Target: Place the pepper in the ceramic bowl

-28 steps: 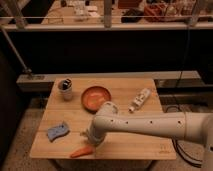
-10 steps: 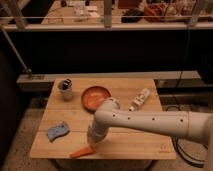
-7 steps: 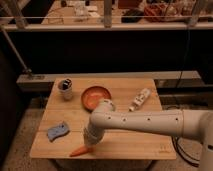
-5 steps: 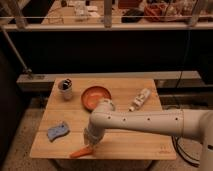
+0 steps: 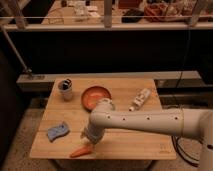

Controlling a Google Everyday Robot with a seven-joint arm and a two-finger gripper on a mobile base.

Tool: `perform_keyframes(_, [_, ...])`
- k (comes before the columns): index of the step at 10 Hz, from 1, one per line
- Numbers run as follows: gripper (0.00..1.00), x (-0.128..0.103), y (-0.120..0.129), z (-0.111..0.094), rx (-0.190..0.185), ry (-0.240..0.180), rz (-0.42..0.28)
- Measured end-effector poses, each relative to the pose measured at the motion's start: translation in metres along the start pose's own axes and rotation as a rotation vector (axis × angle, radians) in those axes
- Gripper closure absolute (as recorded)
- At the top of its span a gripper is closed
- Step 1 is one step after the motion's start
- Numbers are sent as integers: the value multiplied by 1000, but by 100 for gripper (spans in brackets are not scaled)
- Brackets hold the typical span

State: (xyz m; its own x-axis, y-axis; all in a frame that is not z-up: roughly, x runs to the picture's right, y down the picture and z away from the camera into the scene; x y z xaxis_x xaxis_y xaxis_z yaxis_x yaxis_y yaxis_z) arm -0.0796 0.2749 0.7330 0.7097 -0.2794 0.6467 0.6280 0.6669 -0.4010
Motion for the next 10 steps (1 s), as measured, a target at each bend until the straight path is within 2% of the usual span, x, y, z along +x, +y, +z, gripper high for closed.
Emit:
perform_keyframes(2, [49, -1, 2, 5, -4, -6, -15])
perform_keyframes(5, [44, -2, 1, 6, -7, -10, -20])
perform_keyframes(8, [63, -1, 3, 8, -11, -12, -31])
perform_keyframes(10, [82, -3, 4, 8, -15, -13, -38])
